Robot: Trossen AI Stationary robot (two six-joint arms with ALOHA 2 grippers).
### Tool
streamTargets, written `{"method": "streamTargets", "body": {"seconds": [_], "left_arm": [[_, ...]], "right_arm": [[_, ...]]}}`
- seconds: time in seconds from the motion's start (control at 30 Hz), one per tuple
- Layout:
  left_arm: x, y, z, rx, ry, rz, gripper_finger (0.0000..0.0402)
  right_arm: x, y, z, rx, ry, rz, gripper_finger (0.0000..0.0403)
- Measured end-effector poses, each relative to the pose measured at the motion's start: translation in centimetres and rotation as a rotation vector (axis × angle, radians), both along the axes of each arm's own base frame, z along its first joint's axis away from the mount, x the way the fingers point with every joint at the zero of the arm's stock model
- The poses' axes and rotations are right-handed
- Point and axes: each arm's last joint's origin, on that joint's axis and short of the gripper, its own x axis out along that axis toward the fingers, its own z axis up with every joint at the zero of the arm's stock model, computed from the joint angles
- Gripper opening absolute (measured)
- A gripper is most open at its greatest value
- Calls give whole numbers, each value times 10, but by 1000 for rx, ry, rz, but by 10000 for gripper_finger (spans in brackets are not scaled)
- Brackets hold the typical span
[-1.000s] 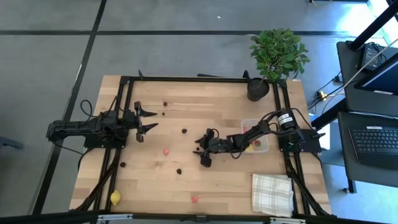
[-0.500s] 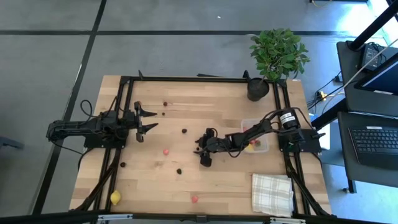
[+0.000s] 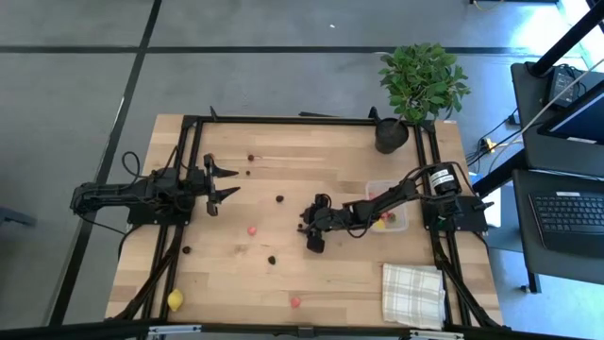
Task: Pick and placing Produce into tupperware
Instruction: Put the bottom blueberry into the transparent bin
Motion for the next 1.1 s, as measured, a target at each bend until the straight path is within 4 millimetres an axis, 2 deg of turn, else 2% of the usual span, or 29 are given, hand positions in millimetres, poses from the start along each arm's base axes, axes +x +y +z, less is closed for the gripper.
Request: {"method": "streamTargets", "body": {"seconds": [0.27, 0.8, 0.93, 1.1], "left_arm": [[0, 0, 0, 0, 0, 0, 218], [0, 0, 0, 0, 0, 0, 218], [0, 0, 0, 0, 0, 0, 218], [0, 0, 0, 0, 0, 0, 218]], "right_arm": [[0, 0, 0, -1, 1, -2, 166], [0, 0, 0, -2, 0, 9, 71], [-2, 0, 9, -6, -2, 27, 53], [-12, -1, 34, -23, 35, 51, 48]]}}
